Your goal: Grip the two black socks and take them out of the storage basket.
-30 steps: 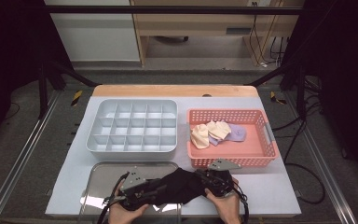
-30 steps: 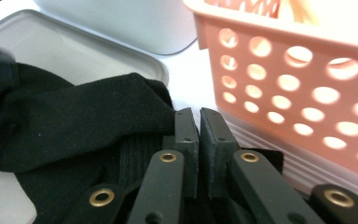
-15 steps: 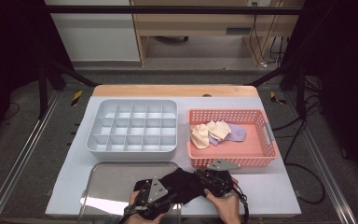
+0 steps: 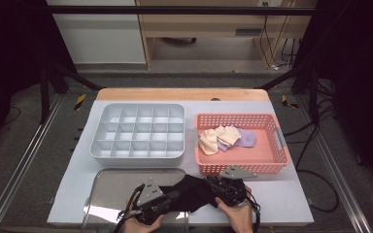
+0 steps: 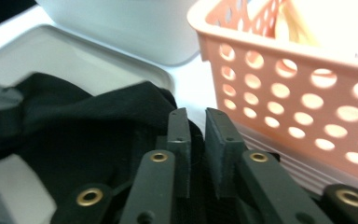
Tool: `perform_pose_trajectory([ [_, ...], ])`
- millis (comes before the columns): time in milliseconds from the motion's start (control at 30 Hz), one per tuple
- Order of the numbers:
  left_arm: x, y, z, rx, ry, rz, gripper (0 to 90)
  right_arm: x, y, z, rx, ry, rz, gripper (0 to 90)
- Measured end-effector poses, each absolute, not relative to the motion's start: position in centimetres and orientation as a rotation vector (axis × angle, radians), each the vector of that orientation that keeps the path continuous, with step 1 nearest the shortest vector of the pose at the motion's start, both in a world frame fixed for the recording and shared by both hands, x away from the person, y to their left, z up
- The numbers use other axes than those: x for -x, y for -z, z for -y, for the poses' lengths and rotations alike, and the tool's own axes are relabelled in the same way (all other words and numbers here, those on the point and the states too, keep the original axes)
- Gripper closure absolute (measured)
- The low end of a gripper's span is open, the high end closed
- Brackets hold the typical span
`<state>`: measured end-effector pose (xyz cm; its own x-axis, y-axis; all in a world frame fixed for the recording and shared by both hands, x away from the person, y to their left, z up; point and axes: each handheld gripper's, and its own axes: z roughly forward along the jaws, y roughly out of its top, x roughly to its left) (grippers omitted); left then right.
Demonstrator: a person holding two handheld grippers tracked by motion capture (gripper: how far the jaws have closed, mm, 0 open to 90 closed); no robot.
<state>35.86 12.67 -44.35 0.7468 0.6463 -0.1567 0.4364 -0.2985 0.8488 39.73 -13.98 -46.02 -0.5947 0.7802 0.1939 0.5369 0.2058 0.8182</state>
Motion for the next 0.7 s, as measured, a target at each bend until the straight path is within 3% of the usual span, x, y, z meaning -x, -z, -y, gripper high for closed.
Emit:
perform_pose_trajectory([
  [200,-36.7,43.4,-13.0,-1.913,-0.253,-0.840,88.2,-38.6,44.5,14.0,-1.175,-1.430,-2.176,73.6],
  [367,-38.0,42.4,-12.4,-1.897,-0.258,-0.845,88.2,-37.5,43.6,13.7,-1.125,-1.488,-2.174,74.5],
  [600,-38.7,42.1,-12.0,-1.887,-0.267,-0.852,88.2,-37.8,46.4,11.9,-1.129,-1.283,-2.284,64.6],
  [700,-38.8,42.1,-12.1,-1.884,-0.265,-0.851,88.2,-38.2,47.1,11.7,-1.133,-1.186,-2.286,68.4],
])
